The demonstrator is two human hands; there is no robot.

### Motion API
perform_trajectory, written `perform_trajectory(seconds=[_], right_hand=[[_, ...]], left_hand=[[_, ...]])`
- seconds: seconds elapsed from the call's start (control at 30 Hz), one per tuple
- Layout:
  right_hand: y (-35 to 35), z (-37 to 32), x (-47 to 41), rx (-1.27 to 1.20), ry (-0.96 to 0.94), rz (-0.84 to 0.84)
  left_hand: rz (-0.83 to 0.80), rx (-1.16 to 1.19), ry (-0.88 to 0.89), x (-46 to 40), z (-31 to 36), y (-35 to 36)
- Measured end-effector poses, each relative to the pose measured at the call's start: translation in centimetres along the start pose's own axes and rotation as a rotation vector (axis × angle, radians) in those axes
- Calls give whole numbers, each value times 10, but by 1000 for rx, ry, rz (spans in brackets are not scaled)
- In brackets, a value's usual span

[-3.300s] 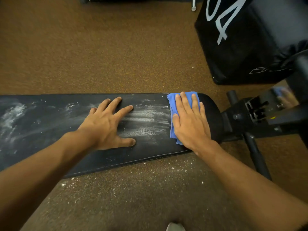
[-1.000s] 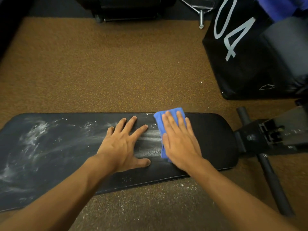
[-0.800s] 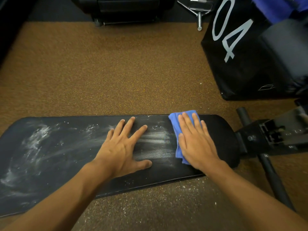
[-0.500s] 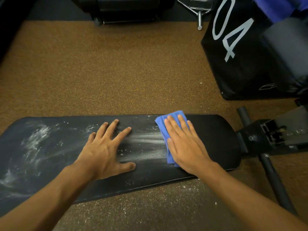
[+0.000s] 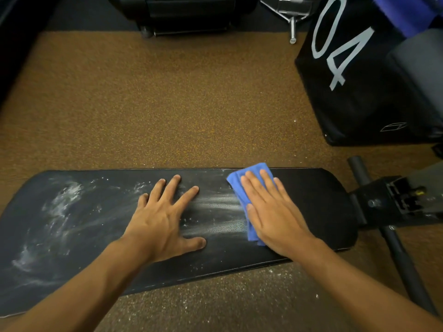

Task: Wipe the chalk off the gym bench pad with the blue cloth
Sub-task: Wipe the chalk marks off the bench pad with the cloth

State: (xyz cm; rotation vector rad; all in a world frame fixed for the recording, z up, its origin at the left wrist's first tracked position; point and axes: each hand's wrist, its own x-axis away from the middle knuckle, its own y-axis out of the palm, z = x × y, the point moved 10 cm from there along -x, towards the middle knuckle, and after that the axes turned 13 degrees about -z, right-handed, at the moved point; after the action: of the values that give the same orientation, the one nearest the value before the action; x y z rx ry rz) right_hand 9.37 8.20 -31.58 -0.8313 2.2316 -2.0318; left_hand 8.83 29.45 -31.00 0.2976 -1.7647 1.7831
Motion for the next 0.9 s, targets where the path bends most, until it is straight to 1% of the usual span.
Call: perform_trajectory(seconds=[0.07, 0.13, 0.2, 0.23, 0.3, 0.37, 0.43, 0.5, 0.57, 0.63, 0.67, 0.73, 0.8, 0.87, 0.9], right_hand=[[-2, 17, -1, -9, 39, 11], [-9, 27, -18, -23, 147, 45], [-14, 22, -38, -53, 226, 66], [-16, 15, -44, -59, 229, 75], [-14, -3, -43, -31, 160, 68], [-8, -14, -25, 23, 23, 39], [-2, -7, -1, 38, -66, -2], [-2, 18, 6, 26, -11, 5], [-8, 39, -9, -5, 130, 34], [-14, 34, -35, -53, 224, 55], [-16, 20, -46, -63, 223, 55], [-13, -14, -52, -25, 130, 50], [-8, -35, -35, 34, 0, 40], [-2, -28, -12, 55, -69, 9], [-1, -18, -6, 57, -69, 0]], left_hand=[[-6, -3, 4, 1, 0, 0], [-8, -2, 7, 0, 0, 1], [-4, -7, 5, 0, 0, 1], [-3, -10, 5, 0, 0, 2], [0, -1, 6, 0, 0, 2], [4, 7, 1, 0, -1, 1], [-6, 8, 2, 0, 0, 1], [-9, 14, 6, 1, 0, 0], [-15, 9, 8, 1, 1, 0], [-27, -1, 6, 0, 0, 1], [-30, -5, 4, 0, 0, 1], [-30, -12, -1, 0, 0, 2], [-29, -8, -6, 0, -1, 2], [-30, -10, -6, 1, 0, 1], [-30, -10, -2, 1, 1, 1]])
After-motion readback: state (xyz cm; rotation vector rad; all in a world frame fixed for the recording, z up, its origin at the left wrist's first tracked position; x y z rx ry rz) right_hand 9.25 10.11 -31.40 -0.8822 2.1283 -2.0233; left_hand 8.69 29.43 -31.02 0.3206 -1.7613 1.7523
